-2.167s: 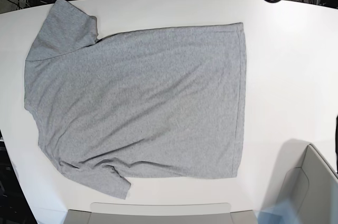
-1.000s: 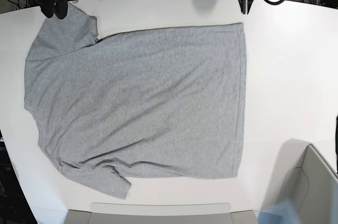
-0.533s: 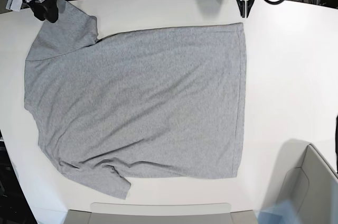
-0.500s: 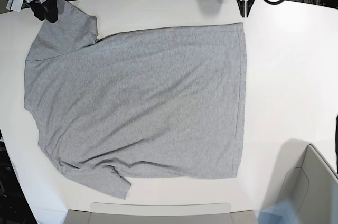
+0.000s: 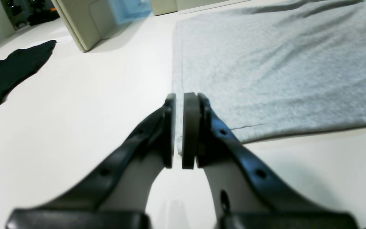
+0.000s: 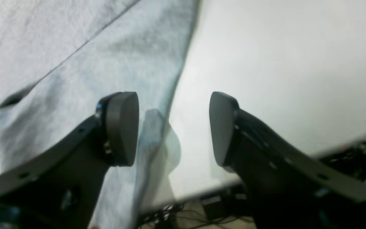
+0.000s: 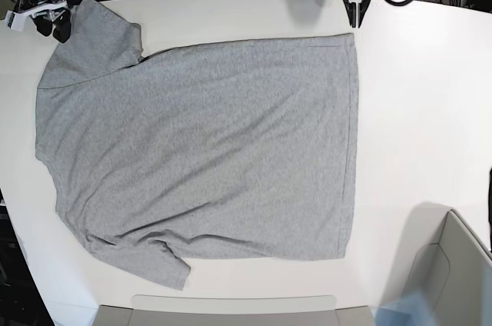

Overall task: Fold the T-shirt properly
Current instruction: 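Lower both grippers to the shirt's shoulder edge near the collar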

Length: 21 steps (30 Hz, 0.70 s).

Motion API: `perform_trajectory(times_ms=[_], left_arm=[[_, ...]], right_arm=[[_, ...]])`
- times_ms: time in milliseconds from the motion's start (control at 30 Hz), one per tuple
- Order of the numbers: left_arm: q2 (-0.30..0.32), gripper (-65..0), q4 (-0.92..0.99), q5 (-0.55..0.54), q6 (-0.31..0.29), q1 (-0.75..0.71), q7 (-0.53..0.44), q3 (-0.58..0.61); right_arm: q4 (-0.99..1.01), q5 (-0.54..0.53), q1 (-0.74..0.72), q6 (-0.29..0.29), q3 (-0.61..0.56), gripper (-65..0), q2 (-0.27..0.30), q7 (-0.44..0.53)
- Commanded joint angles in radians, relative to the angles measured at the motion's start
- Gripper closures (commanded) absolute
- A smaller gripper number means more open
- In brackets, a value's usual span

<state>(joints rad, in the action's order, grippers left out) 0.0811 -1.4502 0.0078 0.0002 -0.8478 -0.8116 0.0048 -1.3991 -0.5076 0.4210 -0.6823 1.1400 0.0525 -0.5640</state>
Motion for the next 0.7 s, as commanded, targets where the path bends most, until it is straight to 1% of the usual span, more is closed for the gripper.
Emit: perform_trajectory(times_ms=[0, 67, 233, 300, 400, 500, 567, 633, 667], left_arm=[[0.001, -5.7, -0.014, -0.001, 0.004, -0.015, -0.027, -0.001], [0.001, -5.7, -0.014, -0.001, 0.004, -0.015, -0.027, -0.001], [0.001, -5.7, -0.014, -0.001, 0.005, -0.015, -0.027, -0.001], [0.001, -5.7, -0.014, -0.001, 0.005, -0.015, -0.027, -0.001], [-0.001, -5.7, -0.014, -0.001, 0.005, -0.014, -0.027, -0.001], [-0.001, -5.8, -0.014, -0.002, 0.005, 0.003, -0.022, 0.004], [-0.001, -6.2, -0.024, -0.007, 0.005, 0.005, 0.024, 0.028], [-0.002, -8.9, -0.073, -0.012, 0.005, 0.002, 0.107, 0.057], [-0.002, -11.2, -0.113, -0.035, 0.004, -0.001, 0.159, 0.08]], right_arm=[[0.0, 0.069, 0.0, -0.016, -0.002, -35.3, -0.015, -0.06], [-0.009, 0.112, -0.014, -0.016, -0.007, -35.3, -0.033, -0.063], [-0.016, 0.18, -0.017, -0.016, -0.012, -35.3, -0.096, -0.064], [-0.015, 0.234, -0.012, -0.016, -0.035, -35.3, -0.131, -0.064], [-0.015, 0.335, -0.018, -0.016, -0.038, -35.3, -0.176, -0.064], [-0.015, 0.39, -0.032, -0.016, -0.038, -35.3, -0.204, -0.064], [-0.015, 0.41, -0.034, -0.016, -0.039, -35.3, -0.205, -0.064], [-0.015, 0.415, -0.034, -0.016, -0.039, -35.3, -0.205, -0.064], [-0.015, 0.415, -0.034, -0.016, -0.038, -35.3, -0.204, -0.064]])
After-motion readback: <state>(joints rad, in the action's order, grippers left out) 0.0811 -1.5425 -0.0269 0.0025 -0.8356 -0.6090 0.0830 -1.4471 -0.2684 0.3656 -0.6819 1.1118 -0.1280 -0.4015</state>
